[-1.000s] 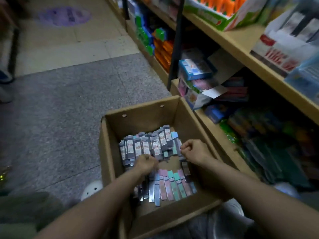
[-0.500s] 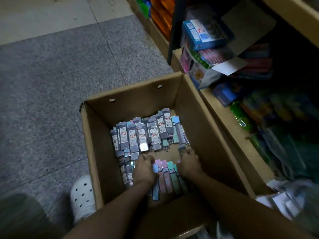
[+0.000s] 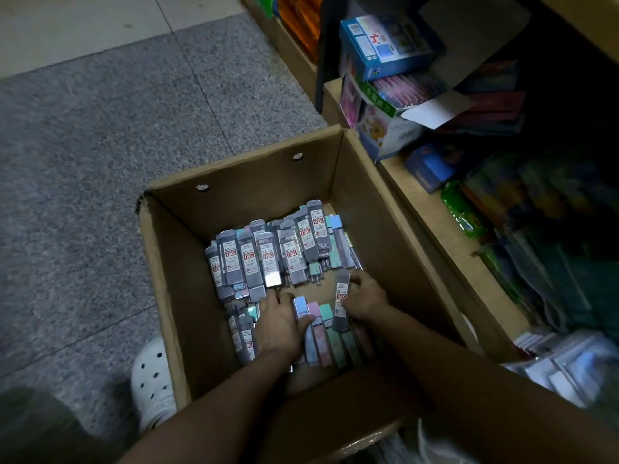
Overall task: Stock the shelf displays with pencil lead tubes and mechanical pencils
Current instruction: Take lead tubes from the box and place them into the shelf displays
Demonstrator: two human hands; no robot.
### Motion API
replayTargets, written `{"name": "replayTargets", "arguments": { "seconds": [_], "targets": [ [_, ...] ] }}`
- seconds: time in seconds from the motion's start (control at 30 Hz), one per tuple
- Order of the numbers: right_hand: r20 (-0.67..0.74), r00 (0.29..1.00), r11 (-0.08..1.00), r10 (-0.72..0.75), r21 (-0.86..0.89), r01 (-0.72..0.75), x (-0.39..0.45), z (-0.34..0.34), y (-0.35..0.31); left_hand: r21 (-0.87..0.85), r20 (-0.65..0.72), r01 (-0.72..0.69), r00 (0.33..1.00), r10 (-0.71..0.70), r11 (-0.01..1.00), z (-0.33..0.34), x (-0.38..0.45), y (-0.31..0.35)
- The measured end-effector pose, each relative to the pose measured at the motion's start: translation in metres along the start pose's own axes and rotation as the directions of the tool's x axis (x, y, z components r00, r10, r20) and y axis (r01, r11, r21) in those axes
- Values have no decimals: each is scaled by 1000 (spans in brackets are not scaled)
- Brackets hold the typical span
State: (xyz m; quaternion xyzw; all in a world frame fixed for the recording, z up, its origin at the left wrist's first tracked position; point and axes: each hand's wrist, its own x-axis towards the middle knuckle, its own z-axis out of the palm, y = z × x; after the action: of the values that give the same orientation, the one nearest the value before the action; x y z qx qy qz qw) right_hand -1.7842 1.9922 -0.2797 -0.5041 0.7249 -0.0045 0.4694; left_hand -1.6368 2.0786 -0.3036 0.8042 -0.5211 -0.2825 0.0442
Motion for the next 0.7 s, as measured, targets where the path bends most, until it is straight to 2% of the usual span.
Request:
{"name": "replayTargets", "arguments": {
  "seconds": [0.13,0.37,0.5,0.57,0.7],
  "targets": [
    [42,999,999,-4,34,2,1,-7,3,-28,-8,-5,1000,5,1000,3,1,0],
    [108,992,984,-66,173,47,-10,-13,-2,-307,-20,-79,997,77,948,1,-1,10],
    [79,981,953,-177,261,151,-30,-29,-18,-435,-50,-194,980,192,879,-27,-2,20],
    [47,963,925,-264,296,239,-46,-43,-31,-511,-9,-237,963,271,826,-55,4,31],
    [-12,919,870,-393,319,376,-88,-84,-65,-499,60,-370,887,457,784,-135,19,64]
  ]
}}
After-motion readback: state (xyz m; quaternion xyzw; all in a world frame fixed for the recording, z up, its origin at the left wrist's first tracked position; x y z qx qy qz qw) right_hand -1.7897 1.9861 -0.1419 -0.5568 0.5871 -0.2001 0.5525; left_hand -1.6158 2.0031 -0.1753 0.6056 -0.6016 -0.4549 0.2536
